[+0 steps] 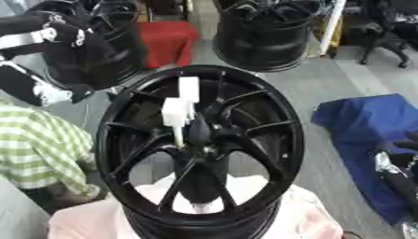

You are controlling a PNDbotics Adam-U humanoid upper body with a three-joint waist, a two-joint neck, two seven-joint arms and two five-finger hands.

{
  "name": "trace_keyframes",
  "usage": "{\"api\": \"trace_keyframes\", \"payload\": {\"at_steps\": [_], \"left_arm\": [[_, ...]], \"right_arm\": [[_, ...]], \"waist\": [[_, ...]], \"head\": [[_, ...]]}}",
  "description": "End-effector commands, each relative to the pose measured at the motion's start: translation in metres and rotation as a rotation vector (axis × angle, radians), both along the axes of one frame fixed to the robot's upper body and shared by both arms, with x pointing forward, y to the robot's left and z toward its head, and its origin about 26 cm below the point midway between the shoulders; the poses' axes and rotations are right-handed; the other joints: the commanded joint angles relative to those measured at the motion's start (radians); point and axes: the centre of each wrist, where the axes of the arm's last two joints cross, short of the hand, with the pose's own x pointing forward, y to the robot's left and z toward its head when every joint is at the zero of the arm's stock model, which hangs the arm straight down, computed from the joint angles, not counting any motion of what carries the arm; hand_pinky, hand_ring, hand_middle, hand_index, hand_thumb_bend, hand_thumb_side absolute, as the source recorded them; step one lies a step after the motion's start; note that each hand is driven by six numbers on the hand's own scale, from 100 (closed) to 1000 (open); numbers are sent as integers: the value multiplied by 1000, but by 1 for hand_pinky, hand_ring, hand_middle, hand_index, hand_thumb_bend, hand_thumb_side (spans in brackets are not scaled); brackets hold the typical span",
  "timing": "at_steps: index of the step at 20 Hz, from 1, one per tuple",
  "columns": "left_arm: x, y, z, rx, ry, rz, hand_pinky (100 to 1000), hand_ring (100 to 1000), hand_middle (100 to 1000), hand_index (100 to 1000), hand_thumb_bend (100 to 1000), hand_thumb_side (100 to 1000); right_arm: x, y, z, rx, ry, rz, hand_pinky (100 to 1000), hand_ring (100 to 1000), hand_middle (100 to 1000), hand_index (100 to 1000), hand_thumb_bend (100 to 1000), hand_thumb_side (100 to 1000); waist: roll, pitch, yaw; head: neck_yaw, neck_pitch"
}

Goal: Pull the pin out of the wheel hub.

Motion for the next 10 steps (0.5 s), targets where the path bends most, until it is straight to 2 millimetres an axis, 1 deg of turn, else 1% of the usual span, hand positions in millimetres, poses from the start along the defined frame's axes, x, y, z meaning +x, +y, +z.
{"api": "trace_keyframes", "payload": {"at_steps": [1, 4, 6, 8, 10], "left_arm": [[11, -20, 0, 238, -35, -221, 546, 530, 712, 871, 286, 440], [20, -45, -11, 297, -44, -277, 549, 533, 727, 877, 283, 445], [24, -57, -20, 339, -52, -305, 551, 533, 728, 877, 281, 445], [27, -63, -26, 372, -62, -323, 552, 533, 729, 878, 282, 444], [29, -64, -29, 387, -69, -330, 552, 533, 729, 878, 282, 444]], "right_arm": [[1, -6, 6, -36, -9, 9, 562, 532, 620, 809, 263, 206], [0, -6, 6, -37, -6, 9, 562, 532, 619, 809, 262, 206], [0, -6, 6, -38, -5, 10, 562, 532, 619, 809, 262, 207], [1, -6, 6, -40, -5, 9, 562, 532, 619, 809, 262, 207], [1, -6, 6, -40, -5, 9, 562, 532, 619, 809, 262, 207]], "waist": [[1, -17, 0], [3, -19, 1], [3, -21, 0], [4, -21, 0], [4, -22, 0]], "head": [[3, 3], [3, 4], [3, 3], [2, 2], [2, 2]]}}
